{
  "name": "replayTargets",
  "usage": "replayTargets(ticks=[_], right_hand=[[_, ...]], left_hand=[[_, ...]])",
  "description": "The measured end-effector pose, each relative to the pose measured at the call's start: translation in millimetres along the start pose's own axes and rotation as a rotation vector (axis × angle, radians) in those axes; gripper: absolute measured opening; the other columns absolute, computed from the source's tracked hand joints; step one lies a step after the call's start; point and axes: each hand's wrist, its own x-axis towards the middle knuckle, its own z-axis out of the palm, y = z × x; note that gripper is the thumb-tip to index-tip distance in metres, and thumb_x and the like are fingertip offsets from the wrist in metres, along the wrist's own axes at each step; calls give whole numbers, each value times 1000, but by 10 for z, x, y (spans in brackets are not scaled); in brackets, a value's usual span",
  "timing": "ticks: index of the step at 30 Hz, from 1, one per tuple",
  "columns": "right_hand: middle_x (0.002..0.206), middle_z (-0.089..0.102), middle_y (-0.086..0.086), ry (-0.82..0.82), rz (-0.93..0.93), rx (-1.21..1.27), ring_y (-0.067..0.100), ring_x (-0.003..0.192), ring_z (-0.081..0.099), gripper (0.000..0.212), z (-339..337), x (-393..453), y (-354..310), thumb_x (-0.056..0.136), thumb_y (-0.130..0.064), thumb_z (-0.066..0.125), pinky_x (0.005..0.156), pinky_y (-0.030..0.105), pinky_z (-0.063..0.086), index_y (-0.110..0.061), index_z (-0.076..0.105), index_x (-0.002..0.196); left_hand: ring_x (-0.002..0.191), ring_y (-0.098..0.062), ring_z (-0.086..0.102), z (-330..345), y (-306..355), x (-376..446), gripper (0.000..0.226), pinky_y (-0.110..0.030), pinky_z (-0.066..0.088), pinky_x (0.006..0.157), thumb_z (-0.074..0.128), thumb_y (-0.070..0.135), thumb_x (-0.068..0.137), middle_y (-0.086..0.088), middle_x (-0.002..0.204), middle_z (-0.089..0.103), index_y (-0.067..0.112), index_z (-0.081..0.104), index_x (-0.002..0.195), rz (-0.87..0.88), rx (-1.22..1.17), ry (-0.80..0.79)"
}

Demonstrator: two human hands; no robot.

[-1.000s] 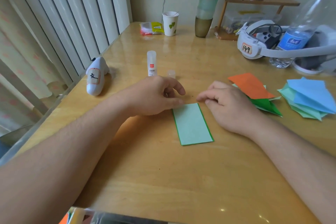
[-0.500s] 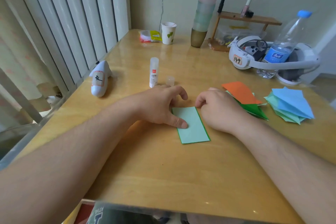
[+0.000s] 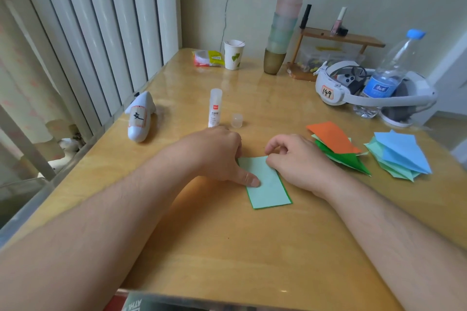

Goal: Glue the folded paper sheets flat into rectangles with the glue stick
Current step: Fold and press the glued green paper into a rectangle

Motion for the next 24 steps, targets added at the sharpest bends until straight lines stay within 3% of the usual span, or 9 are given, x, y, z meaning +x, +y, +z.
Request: replayTargets(ticks=[7,12,16,18,21,24], right_hand=[[100,56,-7,-44,-56,44,22,107,53,18,-27,57,-44,72,-44,64,75,33,38,-41,68,90],[105,51,-13,-237,-149,-77,16,112,49,19,-122,190,-113,77,-47,73,93,37,47,-44,68,95],[86,65,-17,-325,-197,171,6,84,59,8,-185,276,-105,83,-32,80,72,25,44,-31,74,87],[71,61,-18,-283,-228,342,4,70,53,6,-193,275,-59,87,-26,80,64,19,41,-22,76,85],[66,59,-18,-143,-297,450,5,64,50,10,-147,268,10,89,-27,78,58,15,40,-21,73,82],[70,61,-13,-79,-318,494,7,67,52,11,-122,273,30,91,-32,77,66,26,45,-25,72,83]], left_hand=[[91,-11,55,13,-5,26,67,-36,54,84,82,75,65,11,99,56,27,58,106,66,-96,7],[81,-5,53,18,24,12,57,-29,46,68,93,52,67,12,92,57,32,46,93,141,-251,44],[73,-5,56,29,-1,40,48,-31,55,73,89,35,78,12,86,63,32,44,96,127,-467,130],[71,-5,58,28,-34,65,46,-33,57,72,85,27,80,10,86,69,34,43,98,98,-594,176],[76,-8,62,33,-35,80,46,-35,56,73,81,21,84,6,92,74,36,43,105,79,-738,189],[75,-15,63,52,-9,120,44,-39,52,68,80,18,86,5,90,74,34,48,111,72,-924,177]])
